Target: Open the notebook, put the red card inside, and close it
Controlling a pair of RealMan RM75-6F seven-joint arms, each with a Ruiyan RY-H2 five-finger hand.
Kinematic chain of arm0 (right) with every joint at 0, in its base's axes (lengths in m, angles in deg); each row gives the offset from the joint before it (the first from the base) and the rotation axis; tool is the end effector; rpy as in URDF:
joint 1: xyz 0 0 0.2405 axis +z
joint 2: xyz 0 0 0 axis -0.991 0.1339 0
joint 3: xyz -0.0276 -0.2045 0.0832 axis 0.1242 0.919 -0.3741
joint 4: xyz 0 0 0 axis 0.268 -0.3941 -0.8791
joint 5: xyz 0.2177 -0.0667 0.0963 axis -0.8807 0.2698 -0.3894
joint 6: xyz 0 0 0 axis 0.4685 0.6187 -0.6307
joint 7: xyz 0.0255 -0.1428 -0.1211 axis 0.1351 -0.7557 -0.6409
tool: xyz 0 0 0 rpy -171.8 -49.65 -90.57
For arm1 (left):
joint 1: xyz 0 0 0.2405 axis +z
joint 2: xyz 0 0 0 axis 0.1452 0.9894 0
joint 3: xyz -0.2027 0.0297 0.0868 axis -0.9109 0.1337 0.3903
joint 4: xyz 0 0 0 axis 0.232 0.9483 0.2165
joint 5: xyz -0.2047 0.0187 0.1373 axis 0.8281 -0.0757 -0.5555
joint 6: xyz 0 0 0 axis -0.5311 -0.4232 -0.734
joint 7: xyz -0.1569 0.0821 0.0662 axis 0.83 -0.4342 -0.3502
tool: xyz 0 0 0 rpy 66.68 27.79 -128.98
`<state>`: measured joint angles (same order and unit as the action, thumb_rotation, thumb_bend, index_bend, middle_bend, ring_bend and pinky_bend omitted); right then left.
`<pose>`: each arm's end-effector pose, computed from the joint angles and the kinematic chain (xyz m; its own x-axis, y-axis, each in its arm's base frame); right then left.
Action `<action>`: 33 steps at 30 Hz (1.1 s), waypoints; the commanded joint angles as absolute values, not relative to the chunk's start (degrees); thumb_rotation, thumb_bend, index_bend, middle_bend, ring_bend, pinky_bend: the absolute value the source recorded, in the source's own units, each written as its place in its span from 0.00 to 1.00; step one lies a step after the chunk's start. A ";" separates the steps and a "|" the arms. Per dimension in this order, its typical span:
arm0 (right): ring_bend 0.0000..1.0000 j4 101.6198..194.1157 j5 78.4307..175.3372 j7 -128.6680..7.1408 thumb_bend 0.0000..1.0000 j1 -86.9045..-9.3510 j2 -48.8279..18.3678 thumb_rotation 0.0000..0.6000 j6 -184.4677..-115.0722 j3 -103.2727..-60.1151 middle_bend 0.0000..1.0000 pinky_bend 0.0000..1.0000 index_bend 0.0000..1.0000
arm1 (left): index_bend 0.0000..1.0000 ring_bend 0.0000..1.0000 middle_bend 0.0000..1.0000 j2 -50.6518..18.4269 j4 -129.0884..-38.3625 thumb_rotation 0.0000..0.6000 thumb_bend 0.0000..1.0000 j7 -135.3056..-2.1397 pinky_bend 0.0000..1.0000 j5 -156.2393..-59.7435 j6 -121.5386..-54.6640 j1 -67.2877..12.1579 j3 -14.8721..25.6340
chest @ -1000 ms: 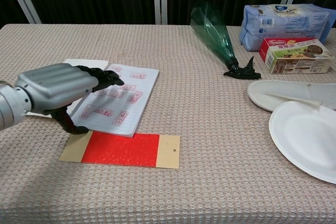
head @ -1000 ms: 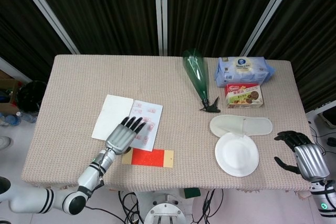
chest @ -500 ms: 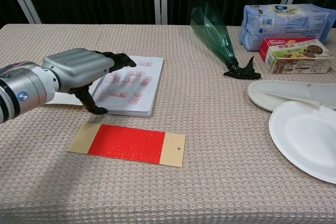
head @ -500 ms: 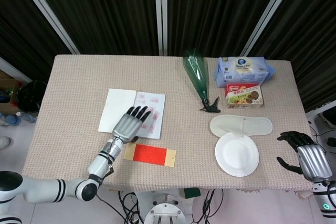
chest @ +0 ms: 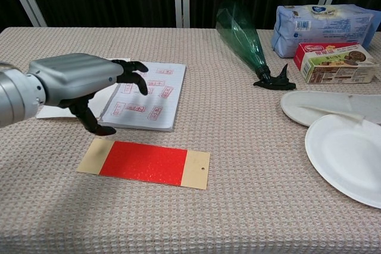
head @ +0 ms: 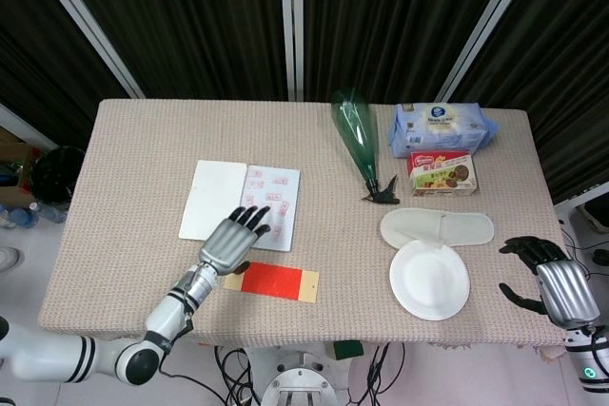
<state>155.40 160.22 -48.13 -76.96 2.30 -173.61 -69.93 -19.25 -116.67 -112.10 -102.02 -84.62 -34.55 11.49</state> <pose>-0.3059 -0.2104 0.1019 0.3247 -0.0585 0.9440 -0.9338 -0.1785 0.3102 -0.0781 0.2749 -0.0915 0.6181 0.3245 0.7160 0.7549 -0.4990 -0.4255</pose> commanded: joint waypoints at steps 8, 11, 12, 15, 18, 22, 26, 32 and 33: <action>0.21 155.69 160.78 -48.40 0.17 -77.10 2.39 1.00 -174.15 -69.66 0.27 0.27 0.36 | 0.22 0.02 0.02 -16.98 -124.13 1.00 0.25 -116.06 0.11 -99.48 -81.02 -36.52 16.55; 0.21 155.69 160.81 -48.41 0.17 -77.23 2.44 1.00 -174.35 -69.60 0.27 0.27 0.36 | 0.18 0.02 0.01 -18.30 -123.32 1.00 0.24 -116.01 0.11 -99.03 -82.13 -36.50 16.44; 0.21 155.68 160.81 -48.43 0.17 -77.25 2.44 1.00 -174.38 -69.59 0.27 0.27 0.36 | 0.16 0.02 0.00 -18.70 -122.91 1.00 0.24 -115.99 0.11 -98.71 -82.52 -36.45 16.36; 0.21 155.69 160.90 -48.41 0.17 -77.29 2.47 1.00 -174.50 -69.55 0.27 0.27 0.36 | 0.13 0.00 0.00 -19.43 -122.33 1.00 0.24 -116.71 0.11 -96.89 -83.13 -36.77 16.39; 0.21 155.69 160.82 -48.34 0.17 -77.34 2.54 1.00 -174.57 -69.57 0.27 0.27 0.36 | 0.12 0.00 0.00 -20.11 -122.20 1.00 0.24 -116.96 0.11 -96.11 -83.88 -36.77 16.76; 0.21 155.62 160.70 -48.23 0.17 -77.21 2.49 1.00 -174.20 -69.56 0.27 0.27 0.36 | 0.12 0.00 0.00 -20.92 -121.98 1.00 0.24 -117.11 0.11 -95.91 -84.77 -36.55 17.44; 0.21 155.65 160.84 -48.32 0.17 -76.95 2.40 1.00 -173.86 -69.53 0.27 0.27 0.36 | 0.12 0.00 0.00 -21.64 -121.88 1.00 0.24 -116.83 0.11 -95.78 -85.38 -36.26 17.88; 0.21 155.85 160.94 -48.40 0.17 -76.86 2.49 1.00 -173.91 -69.55 0.27 0.27 0.36 | 0.13 0.00 0.00 -22.89 -120.14 1.00 0.24 -116.62 0.11 -94.36 -85.71 -36.28 17.79; 0.21 155.86 160.90 -48.40 0.17 -76.89 2.50 1.00 -173.92 -69.55 0.27 0.27 0.36 | 0.14 0.00 0.00 -23.06 -119.90 1.00 0.24 -116.53 0.11 -94.39 -85.84 -36.22 17.81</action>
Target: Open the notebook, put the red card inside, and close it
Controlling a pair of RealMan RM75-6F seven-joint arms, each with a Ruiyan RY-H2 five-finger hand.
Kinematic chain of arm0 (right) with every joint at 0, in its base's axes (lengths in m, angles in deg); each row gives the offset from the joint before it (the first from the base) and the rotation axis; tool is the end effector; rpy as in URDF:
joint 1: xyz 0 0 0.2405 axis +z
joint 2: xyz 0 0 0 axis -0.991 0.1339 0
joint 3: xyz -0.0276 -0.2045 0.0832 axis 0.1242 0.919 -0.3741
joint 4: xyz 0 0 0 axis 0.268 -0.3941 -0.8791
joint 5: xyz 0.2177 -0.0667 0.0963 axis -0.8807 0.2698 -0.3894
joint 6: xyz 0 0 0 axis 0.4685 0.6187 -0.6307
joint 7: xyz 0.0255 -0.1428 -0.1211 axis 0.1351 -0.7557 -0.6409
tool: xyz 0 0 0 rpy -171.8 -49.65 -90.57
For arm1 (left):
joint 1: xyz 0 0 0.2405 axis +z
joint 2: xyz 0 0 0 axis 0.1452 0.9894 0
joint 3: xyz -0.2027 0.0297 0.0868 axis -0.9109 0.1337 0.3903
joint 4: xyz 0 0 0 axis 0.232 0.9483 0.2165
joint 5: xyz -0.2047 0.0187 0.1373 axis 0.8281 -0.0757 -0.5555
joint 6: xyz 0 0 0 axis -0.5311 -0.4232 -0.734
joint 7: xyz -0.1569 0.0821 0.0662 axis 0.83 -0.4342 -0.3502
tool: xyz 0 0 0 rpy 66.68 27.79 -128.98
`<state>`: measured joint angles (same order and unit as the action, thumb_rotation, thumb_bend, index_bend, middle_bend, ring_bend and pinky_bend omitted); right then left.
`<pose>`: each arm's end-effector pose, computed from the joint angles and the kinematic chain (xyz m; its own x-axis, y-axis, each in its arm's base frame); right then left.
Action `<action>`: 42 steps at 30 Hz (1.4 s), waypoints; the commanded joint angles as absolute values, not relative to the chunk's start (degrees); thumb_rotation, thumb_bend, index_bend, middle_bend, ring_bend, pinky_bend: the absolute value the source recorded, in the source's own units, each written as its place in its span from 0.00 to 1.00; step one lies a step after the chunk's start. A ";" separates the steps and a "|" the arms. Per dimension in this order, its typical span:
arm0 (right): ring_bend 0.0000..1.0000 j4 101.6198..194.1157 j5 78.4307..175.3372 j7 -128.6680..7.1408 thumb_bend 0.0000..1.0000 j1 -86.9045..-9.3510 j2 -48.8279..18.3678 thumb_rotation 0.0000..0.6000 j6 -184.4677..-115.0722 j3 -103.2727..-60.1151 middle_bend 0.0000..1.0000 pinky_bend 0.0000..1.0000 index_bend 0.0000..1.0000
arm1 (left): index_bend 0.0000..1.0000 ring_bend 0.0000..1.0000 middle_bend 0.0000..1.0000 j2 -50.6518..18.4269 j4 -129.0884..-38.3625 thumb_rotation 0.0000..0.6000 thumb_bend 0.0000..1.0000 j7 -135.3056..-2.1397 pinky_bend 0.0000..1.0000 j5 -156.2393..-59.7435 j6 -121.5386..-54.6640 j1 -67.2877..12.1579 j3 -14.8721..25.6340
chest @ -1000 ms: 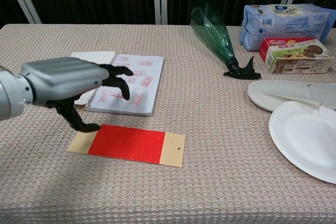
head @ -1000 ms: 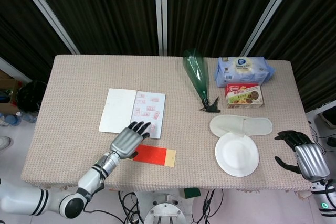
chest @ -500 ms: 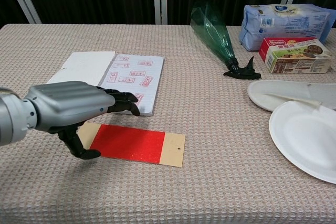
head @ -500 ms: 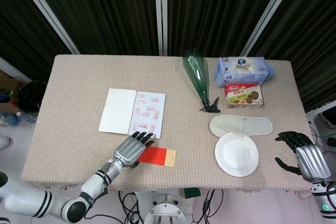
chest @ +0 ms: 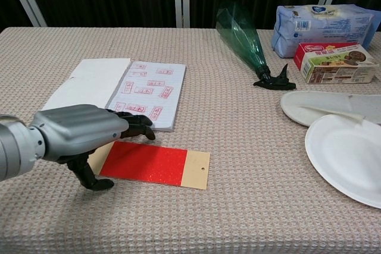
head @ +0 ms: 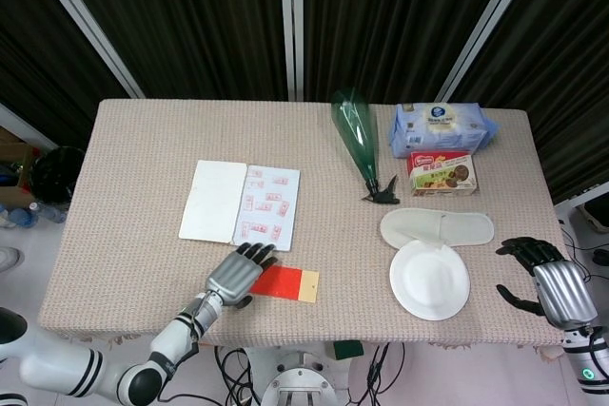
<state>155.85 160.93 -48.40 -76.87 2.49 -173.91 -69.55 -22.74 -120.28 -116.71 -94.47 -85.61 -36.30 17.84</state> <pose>-0.3024 -0.2087 0.1005 0.3254 -0.0619 0.9436 -0.9315 -0.1925 0.3086 -0.0885 0.2228 -0.1216 0.6450 0.4641 0.6071 0.7527 -0.5229 -0.4001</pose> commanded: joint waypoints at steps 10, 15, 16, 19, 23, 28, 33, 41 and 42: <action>0.21 155.76 160.83 -48.27 0.17 -77.01 2.47 1.00 -174.03 -69.46 0.27 0.27 0.36 | 0.30 0.00 0.01 -24.16 -118.31 1.00 0.29 -115.60 0.11 -97.49 -86.93 -35.54 18.61; 0.21 155.87 161.06 -48.25 0.17 -77.08 2.57 1.00 -174.47 -69.51 0.27 0.27 0.36 | 0.36 0.00 0.03 -23.59 -118.75 1.00 0.32 -114.31 0.11 -100.80 -88.97 -34.17 18.92; 0.21 155.87 161.10 -48.24 0.17 -77.09 2.58 1.00 -174.51 -69.49 0.27 0.27 0.36 | 0.36 0.00 0.03 -23.22 -119.21 1.00 0.32 -114.14 0.11 -101.18 -89.34 -33.95 18.91; 0.21 155.83 161.23 -48.15 0.17 -77.12 2.56 1.00 -174.64 -69.44 0.27 0.27 0.36 | 0.36 0.00 0.03 -21.52 -121.12 1.00 0.32 -113.63 0.11 -102.81 -90.88 -33.15 18.86; 0.21 155.56 161.40 -47.87 0.17 -77.17 2.39 1.00 -174.85 -69.38 0.27 0.27 0.36 | 0.35 0.00 0.03 -19.17 -123.43 1.00 0.32 -112.77 0.11 -105.13 -93.18 -32.07 18.27; 0.21 155.25 161.62 -47.59 0.17 -77.24 2.21 1.00 -175.13 -69.31 0.27 0.27 0.36 | 0.34 0.00 0.03 -17.95 -122.27 1.00 0.32 -111.67 0.11 -105.06 -93.20 -32.56 15.00; 0.21 155.21 161.75 -47.45 0.17 -77.74 2.34 1.00 -176.09 -69.24 0.27 0.27 0.36 | 0.34 0.00 0.03 -18.00 -118.45 1.00 0.33 -109.70 0.11 -96.28 -88.94 -35.08 9.10; 0.21 154.53 161.29 -46.73 0.17 -78.63 2.25 1.00 -176.82 -69.02 0.27 0.27 0.36 | 0.35 0.00 0.03 -21.30 -114.17 1.00 0.33 -108.43 0.11 -82.41 -89.02 -38.48 1.41; 0.21 154.47 161.34 -46.66 0.17 -78.66 2.24 1.00 -176.88 -69.01 0.27 0.27 0.36 | 0.35 0.00 0.03 -21.89 -113.88 1.00 0.33 -108.68 0.11 -81.03 -89.54 -38.97 0.64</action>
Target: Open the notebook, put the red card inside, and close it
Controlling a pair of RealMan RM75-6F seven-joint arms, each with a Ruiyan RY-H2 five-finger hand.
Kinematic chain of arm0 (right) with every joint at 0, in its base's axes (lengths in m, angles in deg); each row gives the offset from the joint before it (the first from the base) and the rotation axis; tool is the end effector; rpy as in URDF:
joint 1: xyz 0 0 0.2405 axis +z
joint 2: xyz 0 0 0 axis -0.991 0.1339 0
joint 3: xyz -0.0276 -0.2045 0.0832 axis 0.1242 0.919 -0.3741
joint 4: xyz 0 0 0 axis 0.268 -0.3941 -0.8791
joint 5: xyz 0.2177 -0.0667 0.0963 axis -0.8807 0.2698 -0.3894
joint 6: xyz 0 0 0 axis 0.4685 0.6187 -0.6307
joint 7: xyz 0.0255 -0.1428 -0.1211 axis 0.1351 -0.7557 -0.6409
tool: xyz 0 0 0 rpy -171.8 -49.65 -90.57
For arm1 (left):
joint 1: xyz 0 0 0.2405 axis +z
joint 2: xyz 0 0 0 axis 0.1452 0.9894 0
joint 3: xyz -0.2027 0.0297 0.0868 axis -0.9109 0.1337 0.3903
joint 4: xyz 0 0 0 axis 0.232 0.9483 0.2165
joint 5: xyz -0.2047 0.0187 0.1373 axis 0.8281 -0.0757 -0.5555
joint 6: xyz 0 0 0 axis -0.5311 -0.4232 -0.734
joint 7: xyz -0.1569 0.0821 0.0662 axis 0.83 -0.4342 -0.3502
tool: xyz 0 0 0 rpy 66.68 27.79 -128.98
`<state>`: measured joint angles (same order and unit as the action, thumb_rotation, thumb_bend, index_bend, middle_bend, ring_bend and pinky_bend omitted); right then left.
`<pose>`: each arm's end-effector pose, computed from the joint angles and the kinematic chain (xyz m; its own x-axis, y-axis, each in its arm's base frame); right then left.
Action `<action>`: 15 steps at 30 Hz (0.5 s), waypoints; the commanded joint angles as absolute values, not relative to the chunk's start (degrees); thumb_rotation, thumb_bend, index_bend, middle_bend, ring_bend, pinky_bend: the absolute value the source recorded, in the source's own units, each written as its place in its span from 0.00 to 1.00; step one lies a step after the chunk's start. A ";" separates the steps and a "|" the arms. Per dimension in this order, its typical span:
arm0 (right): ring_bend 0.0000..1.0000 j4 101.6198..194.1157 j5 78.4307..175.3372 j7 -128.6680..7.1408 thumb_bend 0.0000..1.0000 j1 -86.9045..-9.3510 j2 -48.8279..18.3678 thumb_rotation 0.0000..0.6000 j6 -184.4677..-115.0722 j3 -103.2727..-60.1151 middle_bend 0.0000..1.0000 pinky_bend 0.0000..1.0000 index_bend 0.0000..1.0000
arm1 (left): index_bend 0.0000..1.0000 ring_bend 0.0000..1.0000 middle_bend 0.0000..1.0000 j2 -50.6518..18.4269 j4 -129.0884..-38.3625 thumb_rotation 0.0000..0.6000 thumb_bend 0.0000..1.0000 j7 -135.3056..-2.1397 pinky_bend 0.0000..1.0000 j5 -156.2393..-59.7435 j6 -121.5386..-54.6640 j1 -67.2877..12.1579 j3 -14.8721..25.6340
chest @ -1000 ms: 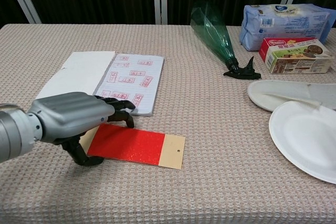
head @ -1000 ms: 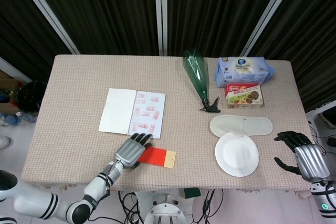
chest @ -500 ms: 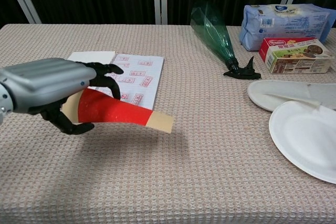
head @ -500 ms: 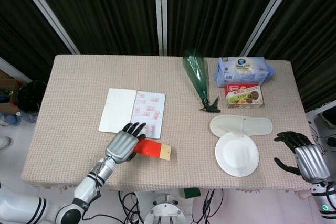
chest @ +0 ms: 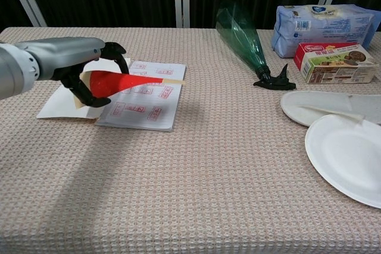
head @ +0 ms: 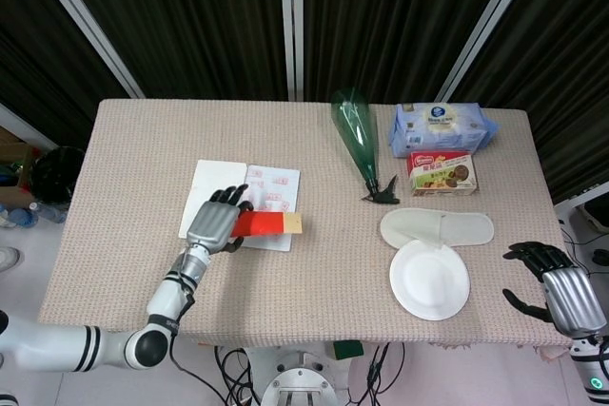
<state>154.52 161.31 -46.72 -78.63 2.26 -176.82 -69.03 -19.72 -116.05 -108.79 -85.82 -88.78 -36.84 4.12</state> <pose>-0.3078 -0.1972 0.1078 0.3074 -0.0381 0.9508 -0.9380 -0.1806 0.2960 -0.0846 0.3177 -0.0719 0.4280 0.3949 0.8130 0.9026 -0.2322 -0.3624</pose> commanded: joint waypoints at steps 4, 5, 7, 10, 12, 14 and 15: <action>0.21 154.42 161.54 -46.56 0.17 -78.74 2.24 1.00 -177.17 -69.03 0.27 0.27 0.36 | 0.35 0.00 0.03 -23.59 -111.85 1.00 0.34 -109.98 0.11 -78.97 -90.78 -40.65 -0.65; 0.21 154.41 161.52 -46.56 0.17 -78.79 2.25 1.00 -177.20 -69.02 0.27 0.27 0.36 | 0.35 0.00 0.03 -24.01 -111.07 1.00 0.34 -110.62 0.11 -78.69 -91.12 -41.04 -0.62; 0.21 154.35 161.45 -46.47 0.17 -78.91 2.25 1.00 -177.29 -69.02 0.27 0.27 0.36 | 0.35 0.00 0.03 -25.03 -109.14 1.00 0.34 -112.17 0.11 -77.49 -91.73 -41.95 -0.64; 0.21 154.28 161.29 -46.40 0.17 -79.05 2.21 1.00 -177.26 -68.99 0.27 0.27 0.36 | 0.34 0.00 0.03 -26.03 -106.94 1.00 0.34 -112.61 0.11 -75.27 -90.92 -42.92 -1.42; 0.21 154.27 161.27 -46.39 0.17 -79.10 2.20 1.00 -177.23 -68.97 0.27 0.27 0.36 | 0.33 0.00 0.03 -25.81 -104.99 1.00 0.35 -112.30 0.11 -77.11 -87.91 -43.60 -0.46; 0.21 154.34 161.29 -46.58 0.17 -79.14 2.27 1.00 -177.23 -68.94 0.27 0.27 0.36 | 0.33 0.00 0.03 -25.32 -102.90 1.00 0.35 -112.82 0.10 -79.97 -85.47 -44.25 1.39; 0.21 154.45 161.30 -46.74 0.17 -79.20 2.33 1.00 -177.26 -68.92 0.27 0.27 0.36 | 0.32 0.00 0.03 -24.88 -101.59 1.00 0.35 -112.66 0.10 -82.58 -83.52 -44.64 2.63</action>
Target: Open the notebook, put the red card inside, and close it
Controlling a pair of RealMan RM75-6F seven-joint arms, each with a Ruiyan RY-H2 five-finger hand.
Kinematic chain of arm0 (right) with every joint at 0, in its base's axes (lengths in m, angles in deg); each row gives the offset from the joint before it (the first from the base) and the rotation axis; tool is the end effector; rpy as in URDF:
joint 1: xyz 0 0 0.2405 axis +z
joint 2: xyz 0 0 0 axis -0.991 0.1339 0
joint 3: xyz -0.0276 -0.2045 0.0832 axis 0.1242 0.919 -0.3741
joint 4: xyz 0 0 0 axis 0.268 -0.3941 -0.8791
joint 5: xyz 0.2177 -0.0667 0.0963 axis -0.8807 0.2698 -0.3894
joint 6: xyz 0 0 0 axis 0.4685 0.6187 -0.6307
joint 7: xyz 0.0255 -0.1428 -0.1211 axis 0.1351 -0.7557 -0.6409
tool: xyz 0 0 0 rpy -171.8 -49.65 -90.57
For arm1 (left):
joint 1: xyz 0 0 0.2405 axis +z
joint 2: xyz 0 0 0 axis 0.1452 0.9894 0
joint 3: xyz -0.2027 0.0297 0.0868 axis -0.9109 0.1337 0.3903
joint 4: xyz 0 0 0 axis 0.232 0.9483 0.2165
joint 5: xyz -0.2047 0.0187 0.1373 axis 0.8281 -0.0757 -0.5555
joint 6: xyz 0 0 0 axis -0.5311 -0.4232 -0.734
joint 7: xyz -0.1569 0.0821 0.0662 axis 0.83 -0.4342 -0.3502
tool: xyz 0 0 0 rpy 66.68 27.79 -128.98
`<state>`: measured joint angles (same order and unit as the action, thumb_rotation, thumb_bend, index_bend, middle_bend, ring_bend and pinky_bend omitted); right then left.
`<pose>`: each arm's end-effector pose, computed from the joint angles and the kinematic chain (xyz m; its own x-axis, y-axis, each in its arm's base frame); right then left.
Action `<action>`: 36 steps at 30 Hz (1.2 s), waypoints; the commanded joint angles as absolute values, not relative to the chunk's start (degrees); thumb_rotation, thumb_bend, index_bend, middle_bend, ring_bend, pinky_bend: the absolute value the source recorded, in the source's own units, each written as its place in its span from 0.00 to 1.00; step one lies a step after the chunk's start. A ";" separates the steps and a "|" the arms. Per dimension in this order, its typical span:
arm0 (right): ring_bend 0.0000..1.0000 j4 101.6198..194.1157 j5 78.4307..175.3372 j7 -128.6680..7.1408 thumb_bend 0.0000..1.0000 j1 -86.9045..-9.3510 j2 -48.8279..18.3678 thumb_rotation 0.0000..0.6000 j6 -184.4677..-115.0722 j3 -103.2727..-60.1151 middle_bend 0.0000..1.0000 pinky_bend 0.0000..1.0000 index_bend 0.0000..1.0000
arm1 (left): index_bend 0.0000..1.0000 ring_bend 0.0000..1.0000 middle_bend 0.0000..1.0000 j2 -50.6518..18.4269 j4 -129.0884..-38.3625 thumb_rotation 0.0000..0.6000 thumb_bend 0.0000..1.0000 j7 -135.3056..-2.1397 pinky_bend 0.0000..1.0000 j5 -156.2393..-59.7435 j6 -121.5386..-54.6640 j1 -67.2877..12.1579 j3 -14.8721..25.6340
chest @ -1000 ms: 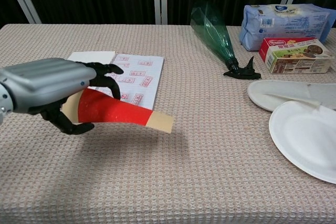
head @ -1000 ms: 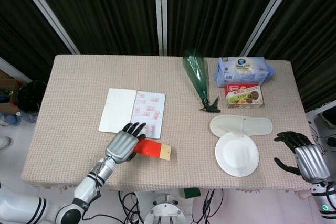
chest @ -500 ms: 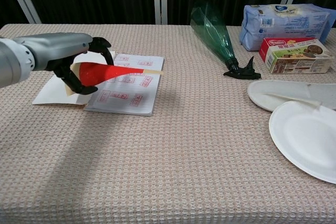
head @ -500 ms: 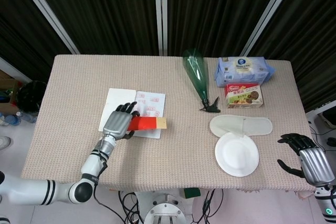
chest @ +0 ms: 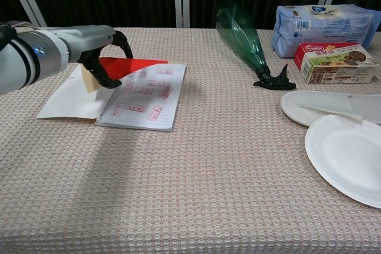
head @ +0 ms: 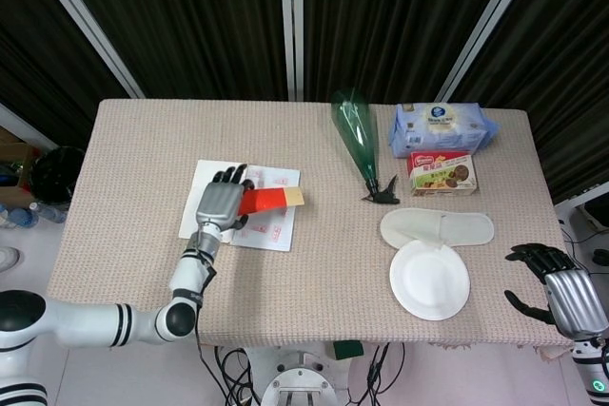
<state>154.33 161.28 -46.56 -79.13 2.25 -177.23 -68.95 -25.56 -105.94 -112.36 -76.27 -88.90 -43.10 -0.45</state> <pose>-0.3097 -0.1942 0.1091 0.3064 -0.0356 0.9512 -0.9393 -0.1736 0.2961 -0.0774 0.3597 -0.0825 0.4394 0.3685 0.8192 0.8978 -0.1520 -0.4133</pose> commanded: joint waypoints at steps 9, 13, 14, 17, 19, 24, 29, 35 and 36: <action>0.21 155.37 160.85 -47.94 0.17 -80.29 2.44 1.00 -178.00 -68.78 0.27 0.27 0.36 | 0.32 0.00 0.03 -19.91 -95.17 1.00 0.36 -100.65 0.08 -100.28 -69.91 -46.00 5.71; 0.21 155.67 160.70 -48.56 0.17 -80.86 2.12 1.00 -178.36 -68.67 0.27 0.27 0.36 | 0.33 0.00 0.03 -17.65 -92.45 1.00 0.37 -93.78 0.07 -106.79 -64.01 -47.10 6.11; 0.21 155.75 160.57 -48.74 0.17 -81.10 2.02 1.00 -178.49 -68.62 0.27 0.27 0.36 | 0.33 0.00 0.03 -17.14 -91.74 1.00 0.37 -92.11 0.07 -108.03 -62.52 -47.40 6.28; 0.21 156.00 160.22 -49.13 0.17 -81.74 1.88 1.00 -178.94 -68.58 0.27 0.27 0.36 | 0.33 0.00 0.03 -16.17 -89.93 1.00 0.38 -89.19 0.07 -110.33 -59.80 -48.14 6.69; 0.21 156.14 160.06 -49.33 0.17 -82.04 1.81 1.00 -179.14 -68.58 0.27 0.27 0.36 | 0.33 0.00 0.03 -15.94 -88.78 1.00 0.38 -87.72 0.07 -111.19 -58.92 -48.41 6.77; 0.21 156.74 160.06 -50.16 0.17 -82.31 1.65 1.00 -179.08 -68.60 0.27 0.27 0.36 | 0.33 0.00 0.02 -16.12 -85.62 1.00 0.38 -84.49 0.07 -112.82 -57.23 -49.13 6.88; 0.21 157.39 160.10 -50.84 0.17 -82.33 1.75 1.00 -178.95 -68.76 0.27 0.27 0.36 | 0.31 0.00 0.01 -16.28 -83.93 1.00 0.38 -83.29 0.07 -113.75 -55.87 -49.84 7.49; 0.21 157.64 160.08 -51.01 0.17 -82.44 1.79 1.00 -178.86 -68.89 0.27 0.27 0.36 | 0.15 0.00 0.00 -15.60 -82.08 1.00 0.38 -86.70 0.07 -110.40 -52.43 -51.46 9.63; 0.21 157.59 160.04 -50.88 0.17 -82.48 1.80 1.00 -178.87 -68.91 0.27 0.27 0.36 | 0.14 0.00 0.00 -15.41 -82.08 1.00 0.38 -87.42 0.07 -109.30 -52.24 -51.60 9.94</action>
